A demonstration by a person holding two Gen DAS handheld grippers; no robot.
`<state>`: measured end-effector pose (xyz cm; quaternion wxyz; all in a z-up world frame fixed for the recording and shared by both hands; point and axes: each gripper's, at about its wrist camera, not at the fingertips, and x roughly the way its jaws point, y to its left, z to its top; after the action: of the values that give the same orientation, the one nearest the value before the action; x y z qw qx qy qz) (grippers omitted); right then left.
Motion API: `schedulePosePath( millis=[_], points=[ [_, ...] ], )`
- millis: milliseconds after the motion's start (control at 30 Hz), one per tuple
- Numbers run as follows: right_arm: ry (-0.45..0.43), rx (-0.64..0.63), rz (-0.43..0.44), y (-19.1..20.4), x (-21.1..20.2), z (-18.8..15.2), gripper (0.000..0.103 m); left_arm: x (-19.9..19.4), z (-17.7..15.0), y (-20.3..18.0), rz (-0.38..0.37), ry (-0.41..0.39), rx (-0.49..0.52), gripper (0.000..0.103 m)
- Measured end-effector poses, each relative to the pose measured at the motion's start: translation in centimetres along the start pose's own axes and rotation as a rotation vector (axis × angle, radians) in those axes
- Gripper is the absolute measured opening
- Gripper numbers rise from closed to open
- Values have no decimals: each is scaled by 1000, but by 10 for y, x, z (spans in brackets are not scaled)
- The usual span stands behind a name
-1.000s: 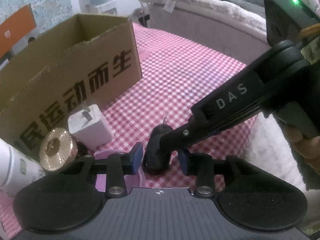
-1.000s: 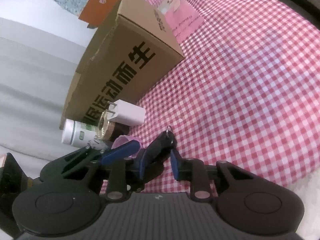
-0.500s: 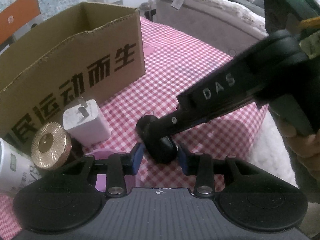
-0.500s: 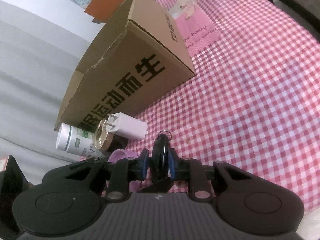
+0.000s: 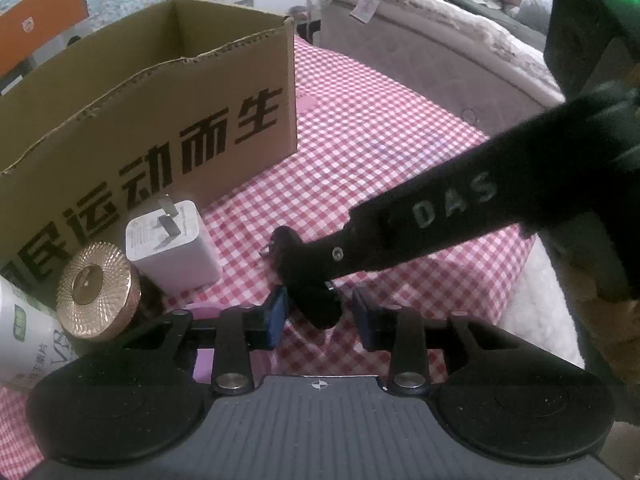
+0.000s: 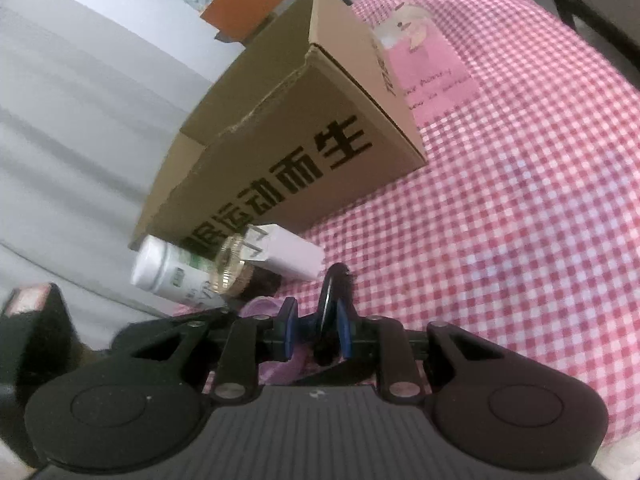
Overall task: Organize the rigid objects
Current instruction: 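Carry the black oval object with the right gripper into the box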
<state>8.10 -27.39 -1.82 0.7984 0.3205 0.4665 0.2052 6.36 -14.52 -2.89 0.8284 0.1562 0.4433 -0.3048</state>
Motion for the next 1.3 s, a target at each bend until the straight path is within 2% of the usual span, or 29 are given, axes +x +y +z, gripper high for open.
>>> schedulePosePath(
  millis=[67,233,500,700,833,933,1100,1200,1300],
  points=[
    [7,4,-26,-2,5,0,23,1,1,1,1,-1,-3,28],
    [9,48,-20,-14,9,-1,22,2,-1,0,15,-14,2,23],
    [-27,45,-3,-11,-7,-4,20,-21,0,-2,26,-72,13,23],
    [-95,-39,0,24,-35,-1,21,-70,8,3,59,-190,22,23],
    [-154,-146,28,64,-55,12,21,-108,19,17,117,-281,25,23],
    [-181,-234,62,96,-60,29,21,-124,31,37,163,-318,18,23],
    [-154,-325,111,136,-36,72,21,-127,60,89,199,-287,-37,24],
    [-91,-327,127,149,-5,107,21,-110,82,125,202,-210,-94,24],
    [12,-276,136,150,38,143,21,-84,99,163,198,-121,-155,24]
  ],
)
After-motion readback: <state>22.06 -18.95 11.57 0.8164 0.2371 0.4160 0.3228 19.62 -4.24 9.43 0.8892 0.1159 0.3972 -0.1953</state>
